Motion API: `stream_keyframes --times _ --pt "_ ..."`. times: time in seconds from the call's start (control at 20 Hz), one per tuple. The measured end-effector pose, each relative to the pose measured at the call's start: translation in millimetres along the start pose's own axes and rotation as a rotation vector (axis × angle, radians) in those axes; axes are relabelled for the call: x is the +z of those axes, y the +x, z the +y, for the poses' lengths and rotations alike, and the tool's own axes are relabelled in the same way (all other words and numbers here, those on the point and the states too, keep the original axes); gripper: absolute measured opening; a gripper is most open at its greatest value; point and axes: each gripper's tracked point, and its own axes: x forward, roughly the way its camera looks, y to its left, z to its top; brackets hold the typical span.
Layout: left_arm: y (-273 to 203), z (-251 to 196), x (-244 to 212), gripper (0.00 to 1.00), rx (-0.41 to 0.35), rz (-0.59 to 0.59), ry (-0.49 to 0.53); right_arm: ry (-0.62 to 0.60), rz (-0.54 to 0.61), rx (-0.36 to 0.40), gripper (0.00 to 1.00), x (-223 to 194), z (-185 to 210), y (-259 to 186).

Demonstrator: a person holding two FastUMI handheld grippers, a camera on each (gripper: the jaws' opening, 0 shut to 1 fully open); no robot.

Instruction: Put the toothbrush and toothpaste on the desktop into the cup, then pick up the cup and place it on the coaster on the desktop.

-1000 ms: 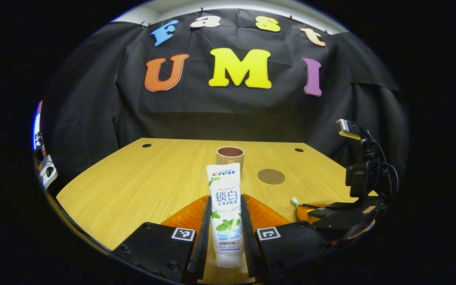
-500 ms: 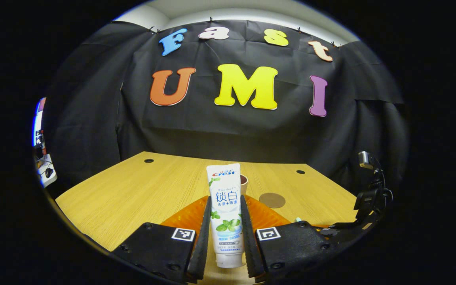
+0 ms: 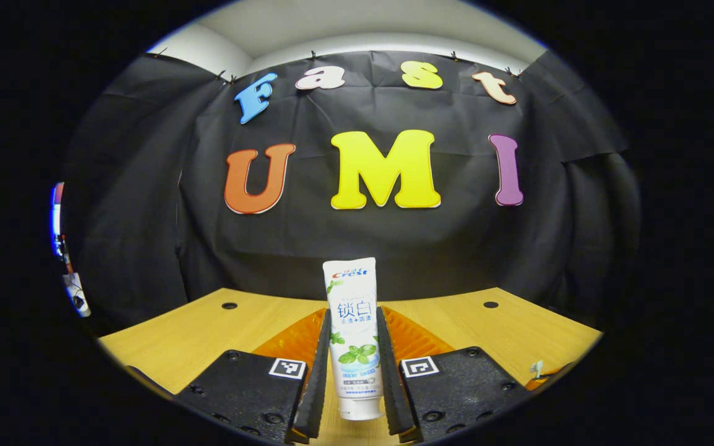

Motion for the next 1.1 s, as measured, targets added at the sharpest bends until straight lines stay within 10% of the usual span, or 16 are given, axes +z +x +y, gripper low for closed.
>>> stream_keyframes --times 1.1 --pt "91 -9 -21 0.46 -0.053 0.000 -0.055 0.041 -0.015 0.023 0.00 10 -10 7"
